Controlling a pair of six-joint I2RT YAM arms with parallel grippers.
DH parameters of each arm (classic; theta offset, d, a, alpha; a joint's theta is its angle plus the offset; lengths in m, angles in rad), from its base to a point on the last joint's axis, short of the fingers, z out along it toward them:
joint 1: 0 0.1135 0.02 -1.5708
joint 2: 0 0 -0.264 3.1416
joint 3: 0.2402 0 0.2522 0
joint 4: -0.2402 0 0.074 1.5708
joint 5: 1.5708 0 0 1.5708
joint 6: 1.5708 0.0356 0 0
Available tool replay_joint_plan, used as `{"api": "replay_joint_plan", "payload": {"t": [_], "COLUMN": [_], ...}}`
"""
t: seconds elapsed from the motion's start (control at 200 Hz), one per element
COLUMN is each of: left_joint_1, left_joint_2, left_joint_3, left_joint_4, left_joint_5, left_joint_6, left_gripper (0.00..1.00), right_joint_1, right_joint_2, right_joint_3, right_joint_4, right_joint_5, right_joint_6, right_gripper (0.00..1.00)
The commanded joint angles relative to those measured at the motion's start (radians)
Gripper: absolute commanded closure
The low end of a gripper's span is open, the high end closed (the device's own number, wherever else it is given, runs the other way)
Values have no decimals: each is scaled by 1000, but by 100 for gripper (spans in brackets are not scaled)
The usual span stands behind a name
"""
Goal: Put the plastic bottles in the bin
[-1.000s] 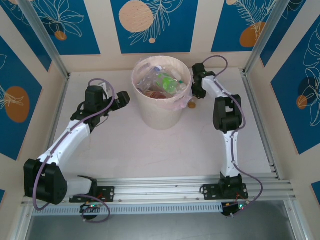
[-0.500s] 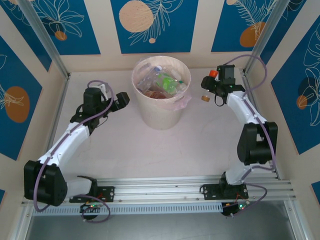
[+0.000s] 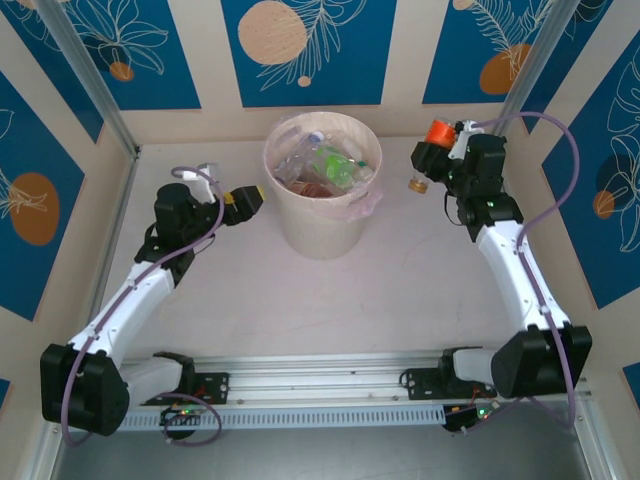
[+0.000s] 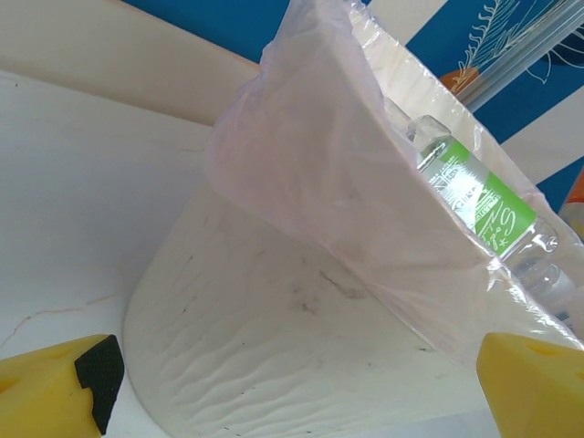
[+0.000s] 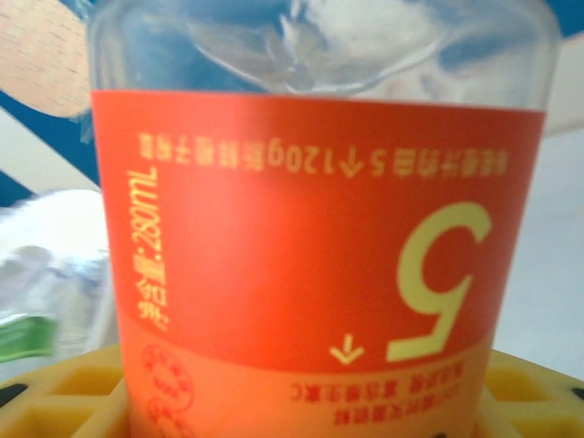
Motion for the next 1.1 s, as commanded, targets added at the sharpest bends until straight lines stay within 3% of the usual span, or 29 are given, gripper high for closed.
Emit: {"api": "replay_joint_plan", "payload": {"t": [0.0, 0.2, 0.47, 0.69, 0.85, 1.095], "left_joint_1": [12, 11, 9, 9, 9, 9], "left_joint_2": [-14, 12, 75, 68, 59, 57], "left_joint_3": [-18, -48, -73, -71, -71, -68], "left_joint_4": [34, 85, 159, 127, 99, 77], "left_joint_5": [5, 18, 84, 62, 43, 28], "left_joint_6": [7, -65, -146, -126, -108, -95], "left_gripper": [0, 0, 0, 0, 0, 0], "right_joint_1": [60, 197, 368, 463, 533, 574], "right_joint_2": [-102, -104, 149, 367, 507, 547], "right_joint_3": [-11, 92, 393, 633, 781, 856], "right_joint_4": [92, 114, -66, -321, -505, -585], "right_joint_5": [-40, -163, -282, -212, -70, 57], "right_joint_6": [-43, -119, -247, -401, -510, -554], "right_gripper": [66, 65, 64, 59, 52, 23]}}
